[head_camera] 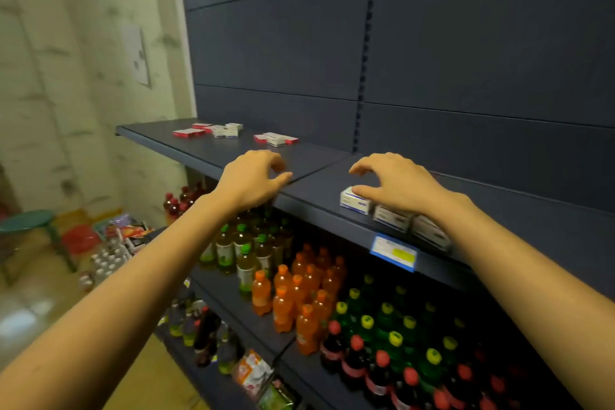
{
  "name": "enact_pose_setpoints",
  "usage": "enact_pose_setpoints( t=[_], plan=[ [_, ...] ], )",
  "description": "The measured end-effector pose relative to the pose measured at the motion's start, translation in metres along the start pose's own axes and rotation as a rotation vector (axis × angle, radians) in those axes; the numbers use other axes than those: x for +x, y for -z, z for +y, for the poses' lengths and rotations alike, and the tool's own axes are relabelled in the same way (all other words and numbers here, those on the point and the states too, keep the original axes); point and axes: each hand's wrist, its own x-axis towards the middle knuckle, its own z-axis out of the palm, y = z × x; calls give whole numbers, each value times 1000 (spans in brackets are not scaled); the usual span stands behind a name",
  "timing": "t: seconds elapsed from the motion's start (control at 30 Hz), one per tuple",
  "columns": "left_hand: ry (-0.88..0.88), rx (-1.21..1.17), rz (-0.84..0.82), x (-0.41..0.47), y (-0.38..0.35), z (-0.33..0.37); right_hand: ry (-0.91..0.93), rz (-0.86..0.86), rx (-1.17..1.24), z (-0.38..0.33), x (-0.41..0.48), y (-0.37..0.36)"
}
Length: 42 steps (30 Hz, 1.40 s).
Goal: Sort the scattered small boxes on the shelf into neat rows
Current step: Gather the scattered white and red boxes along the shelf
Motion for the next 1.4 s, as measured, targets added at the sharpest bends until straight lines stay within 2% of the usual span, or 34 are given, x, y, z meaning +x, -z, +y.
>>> enact_pose_setpoints(
  t=[0.17, 0.53, 1.0, 1.4],
  plan=[
    [24, 46, -36, 9, 13, -81, 28, -24, 29, -53, 69, -35],
    [-27, 103, -75, 56, 30, -235, -48, -92, 41, -135, 210, -110],
    [-73, 70, -94, 160, -12, -339, -80, -108, -2, -139, 357, -166],
    [-61, 69, -102, 281, -36, -427, -219, -121, -108, -135, 513, -219]
  ],
)
